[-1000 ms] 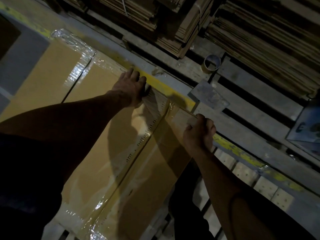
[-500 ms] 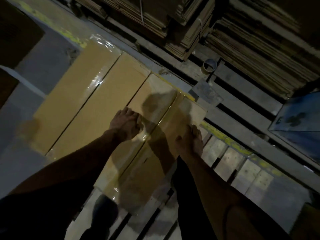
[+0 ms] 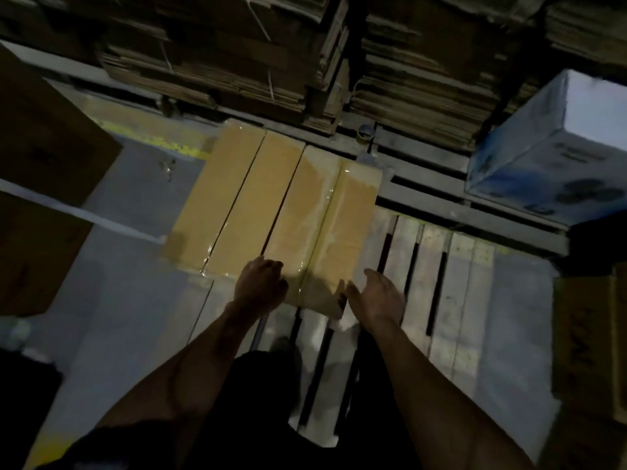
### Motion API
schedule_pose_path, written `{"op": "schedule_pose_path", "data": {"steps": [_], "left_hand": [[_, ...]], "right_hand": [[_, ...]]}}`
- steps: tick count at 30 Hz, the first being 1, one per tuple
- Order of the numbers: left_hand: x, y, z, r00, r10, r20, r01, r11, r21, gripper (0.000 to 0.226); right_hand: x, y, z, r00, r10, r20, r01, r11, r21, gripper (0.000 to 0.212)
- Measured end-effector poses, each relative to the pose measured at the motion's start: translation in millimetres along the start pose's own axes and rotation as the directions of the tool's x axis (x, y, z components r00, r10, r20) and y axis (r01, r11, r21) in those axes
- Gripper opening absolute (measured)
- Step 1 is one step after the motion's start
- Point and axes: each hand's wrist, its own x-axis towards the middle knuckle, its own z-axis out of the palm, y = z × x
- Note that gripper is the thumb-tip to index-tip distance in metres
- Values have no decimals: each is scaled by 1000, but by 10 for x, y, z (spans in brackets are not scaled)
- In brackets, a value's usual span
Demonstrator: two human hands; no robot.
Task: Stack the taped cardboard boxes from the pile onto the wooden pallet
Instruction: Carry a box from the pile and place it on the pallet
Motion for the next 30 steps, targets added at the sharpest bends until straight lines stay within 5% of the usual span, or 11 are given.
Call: {"op": "schedule_pose_path", "data": {"steps": [12, 19, 22, 30], "left_hand": [[-1421, -90, 647, 990, 120, -79, -123, 992, -34, 31], [-1954, -215, 1431, 984, 155, -83, -135, 969, 206, 47], [-2504, -279, 1772, 971, 168, -172, -135, 973, 187, 44], [-4289, -453, 2132, 982, 137, -128, -127, 988, 87, 33]], "right_hand": [[-1604, 566, 715, 993, 114, -37, -107, 984, 141, 60], [-2070, 1173, 1583, 990, 9, -139, 8, 992, 127, 62], [-2516, 1443, 1987, 987, -26, -155, 45, 992, 120, 64], [-4096, 1635, 2430, 994, -53, -94, 65, 988, 140, 67]]}}
